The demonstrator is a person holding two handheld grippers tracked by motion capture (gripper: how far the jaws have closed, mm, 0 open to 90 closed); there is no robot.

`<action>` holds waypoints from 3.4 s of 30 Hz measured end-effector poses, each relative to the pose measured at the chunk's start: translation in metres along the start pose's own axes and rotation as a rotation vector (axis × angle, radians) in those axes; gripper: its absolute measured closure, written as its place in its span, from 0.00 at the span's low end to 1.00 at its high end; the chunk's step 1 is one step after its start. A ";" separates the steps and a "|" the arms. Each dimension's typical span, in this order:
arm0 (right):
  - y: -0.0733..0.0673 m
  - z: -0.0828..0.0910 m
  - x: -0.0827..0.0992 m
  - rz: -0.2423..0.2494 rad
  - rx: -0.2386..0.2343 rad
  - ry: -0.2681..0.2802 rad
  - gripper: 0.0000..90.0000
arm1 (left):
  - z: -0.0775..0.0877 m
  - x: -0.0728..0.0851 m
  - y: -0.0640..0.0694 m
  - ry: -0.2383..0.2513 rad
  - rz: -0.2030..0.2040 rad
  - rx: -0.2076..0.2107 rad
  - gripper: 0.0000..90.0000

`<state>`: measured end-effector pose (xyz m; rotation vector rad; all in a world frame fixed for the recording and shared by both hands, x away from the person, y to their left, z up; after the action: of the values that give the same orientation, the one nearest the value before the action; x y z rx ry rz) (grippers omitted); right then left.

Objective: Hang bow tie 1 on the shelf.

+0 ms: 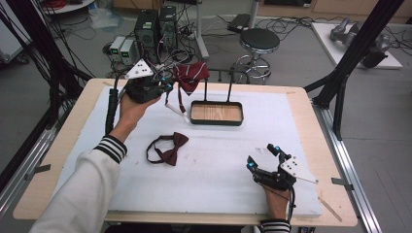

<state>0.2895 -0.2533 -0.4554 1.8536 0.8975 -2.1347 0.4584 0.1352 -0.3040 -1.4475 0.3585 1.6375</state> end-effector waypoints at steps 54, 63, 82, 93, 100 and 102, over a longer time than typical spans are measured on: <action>0.000 0.000 0.000 0.005 0.001 0.004 0.13 | -0.072 -0.012 -0.027 -0.006 0.072 -0.105 0.95; -0.001 0.000 0.000 -0.001 0.003 0.004 0.13 | -0.077 -0.005 -0.027 -0.034 0.075 -0.115 0.95; 0.000 0.000 0.000 0.005 0.001 0.004 0.13 | -0.068 0.008 -0.034 -0.102 0.082 -0.163 0.95; 0.000 0.000 0.000 0.003 0.001 0.005 0.13 | -0.068 0.021 -0.031 -0.170 0.099 -0.174 0.95; 0.000 0.000 0.000 0.004 0.001 0.004 0.13 | -0.067 0.027 -0.028 -0.231 0.086 -0.169 0.95; 0.000 0.000 0.000 0.004 0.001 0.004 0.13 | -0.068 0.028 -0.026 -0.260 0.076 -0.157 0.95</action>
<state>0.2891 -0.2531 -0.4554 1.8591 0.8931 -2.1300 0.5245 0.1128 -0.3392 -1.3249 0.1414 1.9251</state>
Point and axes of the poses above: each handheld gripper's, and its own axes: z roughly backward along the jaws, x roughly out of its underside, y roughly to its right, the point moved 3 cm from there along -z, roughly forward along the jaws, and after that the axes turned 15 degrees about -z, right-handed, at the moved point
